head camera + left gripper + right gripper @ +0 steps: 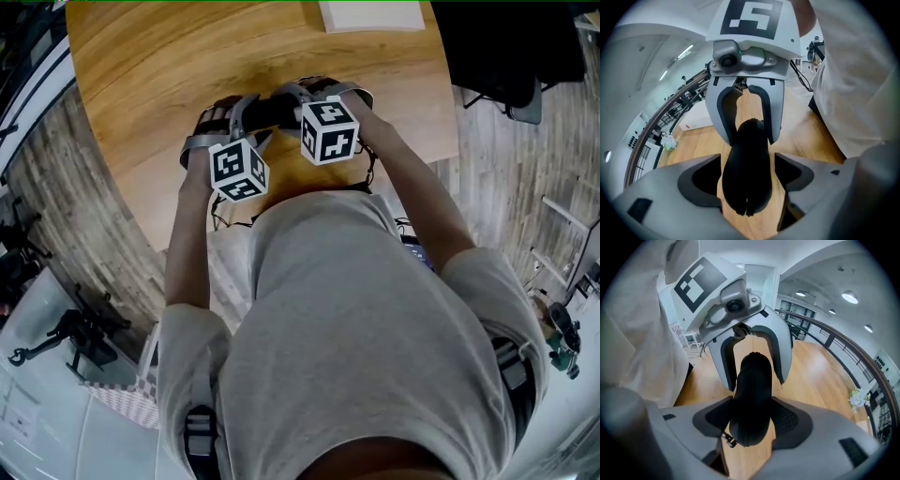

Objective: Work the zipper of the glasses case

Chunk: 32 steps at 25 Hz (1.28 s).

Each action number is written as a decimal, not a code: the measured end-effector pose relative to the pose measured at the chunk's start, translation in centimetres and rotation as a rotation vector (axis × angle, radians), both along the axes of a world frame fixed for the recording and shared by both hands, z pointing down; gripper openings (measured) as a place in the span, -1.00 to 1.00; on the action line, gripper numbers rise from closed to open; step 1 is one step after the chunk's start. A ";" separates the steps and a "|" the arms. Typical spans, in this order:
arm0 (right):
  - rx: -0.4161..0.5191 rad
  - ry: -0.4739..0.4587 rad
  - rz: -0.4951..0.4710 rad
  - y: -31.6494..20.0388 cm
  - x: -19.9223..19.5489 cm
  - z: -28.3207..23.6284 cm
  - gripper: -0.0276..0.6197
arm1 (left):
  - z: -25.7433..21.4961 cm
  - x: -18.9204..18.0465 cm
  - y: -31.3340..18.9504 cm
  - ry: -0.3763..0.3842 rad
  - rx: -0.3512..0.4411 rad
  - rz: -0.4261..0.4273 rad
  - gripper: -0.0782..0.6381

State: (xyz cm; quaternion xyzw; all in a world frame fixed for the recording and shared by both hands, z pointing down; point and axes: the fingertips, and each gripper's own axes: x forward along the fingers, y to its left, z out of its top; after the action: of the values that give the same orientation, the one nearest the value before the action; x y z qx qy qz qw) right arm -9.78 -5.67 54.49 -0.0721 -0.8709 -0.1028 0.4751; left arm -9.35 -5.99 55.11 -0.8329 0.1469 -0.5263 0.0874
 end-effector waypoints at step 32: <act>-0.658 -0.844 0.718 -6.3 5.1 -7.6 -0.79 | -5.1 -4.0 -1.6 0.379 0.151 -0.148 0.03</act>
State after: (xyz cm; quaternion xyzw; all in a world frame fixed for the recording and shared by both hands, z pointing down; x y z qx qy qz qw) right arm -4.71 -11.97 46.89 0.1285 -0.9389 0.3153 0.0495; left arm -13.39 -7.63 49.97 -0.8950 0.2606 -0.3528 0.0814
